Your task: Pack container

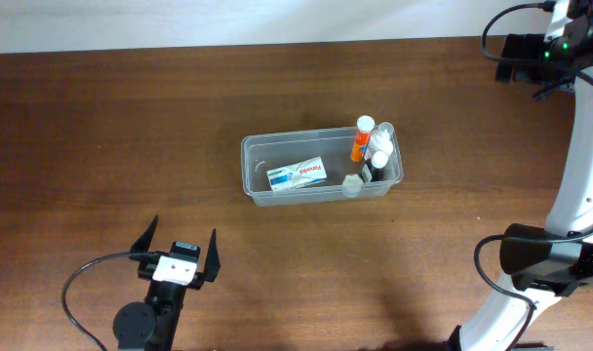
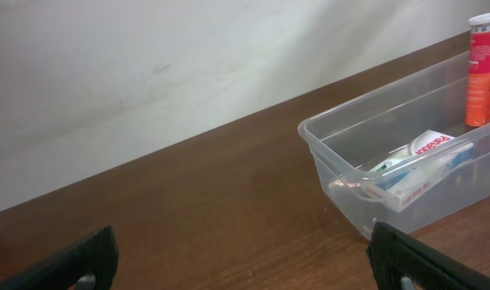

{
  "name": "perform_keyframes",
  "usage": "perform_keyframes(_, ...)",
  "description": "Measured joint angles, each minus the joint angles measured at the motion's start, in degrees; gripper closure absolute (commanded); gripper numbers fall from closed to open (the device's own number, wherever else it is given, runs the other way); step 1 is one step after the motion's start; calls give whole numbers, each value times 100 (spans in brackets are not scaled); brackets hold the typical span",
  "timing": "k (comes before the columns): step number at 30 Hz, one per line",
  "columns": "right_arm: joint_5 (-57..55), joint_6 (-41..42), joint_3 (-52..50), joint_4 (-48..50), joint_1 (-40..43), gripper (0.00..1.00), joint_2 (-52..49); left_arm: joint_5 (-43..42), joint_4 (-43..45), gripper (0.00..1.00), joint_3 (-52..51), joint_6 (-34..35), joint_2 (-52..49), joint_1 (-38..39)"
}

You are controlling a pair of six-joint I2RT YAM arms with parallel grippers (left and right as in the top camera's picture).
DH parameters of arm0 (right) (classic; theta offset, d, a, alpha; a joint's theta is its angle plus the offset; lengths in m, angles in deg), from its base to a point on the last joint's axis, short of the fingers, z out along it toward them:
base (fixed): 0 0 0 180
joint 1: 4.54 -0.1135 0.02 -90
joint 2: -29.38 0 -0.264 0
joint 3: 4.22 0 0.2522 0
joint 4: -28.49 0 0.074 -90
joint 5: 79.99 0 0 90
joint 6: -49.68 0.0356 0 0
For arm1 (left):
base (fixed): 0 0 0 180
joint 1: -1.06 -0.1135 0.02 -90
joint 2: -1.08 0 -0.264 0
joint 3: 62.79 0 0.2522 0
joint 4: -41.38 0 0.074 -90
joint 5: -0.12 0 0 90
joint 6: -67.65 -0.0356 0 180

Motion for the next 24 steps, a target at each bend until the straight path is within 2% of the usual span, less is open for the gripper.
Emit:
perform_keyframes(9, 0, 2, -7, 0, -229, 2, 321, 2, 0, 1, 0, 0, 0, 0)
perform_keyframes(18, 2, 2, -72, 22, -1176, 2, 2402, 2, 0, 1, 0, 0, 0, 0)
perform_keyframes(24, -44, -17, -905, 70, -1335, 2, 3908, 2, 0, 1, 0, 2, 4, 0)
